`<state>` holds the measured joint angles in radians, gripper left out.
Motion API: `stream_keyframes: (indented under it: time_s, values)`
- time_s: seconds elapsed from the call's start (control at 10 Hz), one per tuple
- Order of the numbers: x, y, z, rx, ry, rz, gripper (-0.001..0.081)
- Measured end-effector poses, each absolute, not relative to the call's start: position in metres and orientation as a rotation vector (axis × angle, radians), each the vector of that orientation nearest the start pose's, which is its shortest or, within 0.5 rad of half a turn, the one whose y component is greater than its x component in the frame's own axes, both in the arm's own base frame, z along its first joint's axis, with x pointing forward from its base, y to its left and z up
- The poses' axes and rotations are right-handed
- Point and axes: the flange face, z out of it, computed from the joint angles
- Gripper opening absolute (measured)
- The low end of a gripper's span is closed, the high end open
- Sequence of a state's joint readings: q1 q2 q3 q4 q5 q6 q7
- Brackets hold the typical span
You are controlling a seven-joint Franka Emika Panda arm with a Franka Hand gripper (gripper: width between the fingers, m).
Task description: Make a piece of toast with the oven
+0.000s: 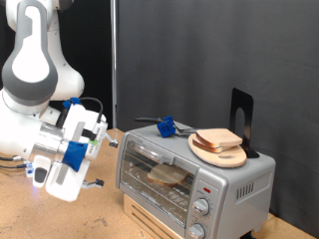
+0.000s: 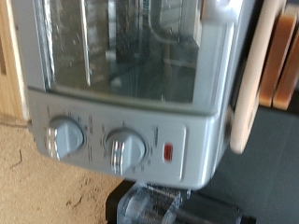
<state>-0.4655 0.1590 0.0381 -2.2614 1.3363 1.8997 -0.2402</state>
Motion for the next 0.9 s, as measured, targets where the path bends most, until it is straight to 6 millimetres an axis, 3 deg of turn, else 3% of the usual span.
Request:
stream_keyframes:
  time_s: [0.2,0.3,0.5,0.8,0.9]
  values:
    - [0.505,-0.151,0.293,-1.692,0.987,0.066,0.0806]
    - [0.499,-0.144,0.295,-1.724,0.881,0.156,0.0806]
    - [0.493,-0.15,0.295,-1.825,0.691,0.345,0.0806]
    - [0.526,-0.16,0.272,-1.945,0.687,0.346,0.0806]
    - [0.524,-0.159,0.272,-1.932,0.676,0.363,0.0806]
